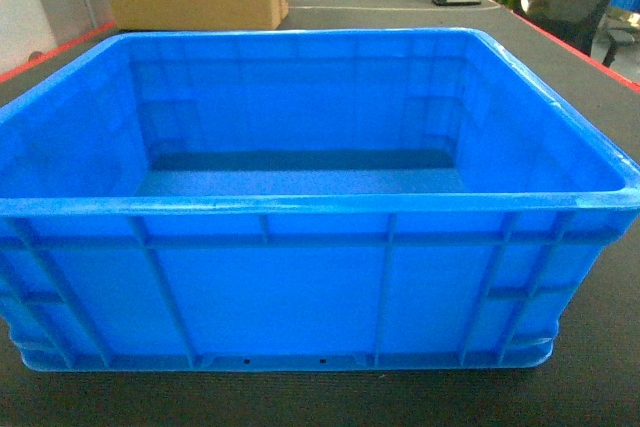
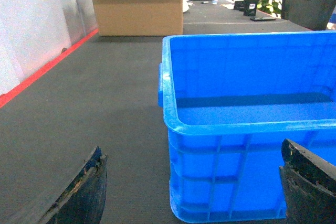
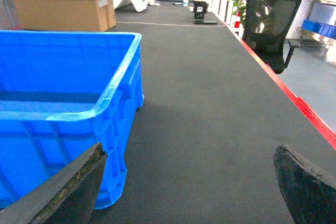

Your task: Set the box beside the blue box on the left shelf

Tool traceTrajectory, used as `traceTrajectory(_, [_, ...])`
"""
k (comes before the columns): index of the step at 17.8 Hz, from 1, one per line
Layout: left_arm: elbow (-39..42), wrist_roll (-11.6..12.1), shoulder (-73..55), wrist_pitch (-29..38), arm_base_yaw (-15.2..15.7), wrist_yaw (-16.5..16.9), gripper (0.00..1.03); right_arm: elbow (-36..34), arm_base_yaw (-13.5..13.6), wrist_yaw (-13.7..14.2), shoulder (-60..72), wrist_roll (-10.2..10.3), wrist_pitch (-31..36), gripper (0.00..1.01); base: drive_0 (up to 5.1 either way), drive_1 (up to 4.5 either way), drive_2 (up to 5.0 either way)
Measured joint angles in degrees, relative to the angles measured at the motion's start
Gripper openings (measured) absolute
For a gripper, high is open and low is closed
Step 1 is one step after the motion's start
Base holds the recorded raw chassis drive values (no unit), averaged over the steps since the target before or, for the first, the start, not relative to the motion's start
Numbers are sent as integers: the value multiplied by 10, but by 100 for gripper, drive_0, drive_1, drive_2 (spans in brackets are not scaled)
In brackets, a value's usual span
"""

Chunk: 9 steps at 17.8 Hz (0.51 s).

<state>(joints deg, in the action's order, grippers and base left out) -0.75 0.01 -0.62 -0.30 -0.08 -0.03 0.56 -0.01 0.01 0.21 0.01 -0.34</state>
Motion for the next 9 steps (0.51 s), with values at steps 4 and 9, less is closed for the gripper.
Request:
traceTrajectory(4, [0, 0, 0, 0, 0, 0, 98, 0, 0, 0, 0, 0, 0, 98, 0, 0, 0])
traceTrajectory(9, [0, 0, 0, 0, 0, 0, 98, 0, 0, 0, 0, 0, 0, 98, 0, 0, 0])
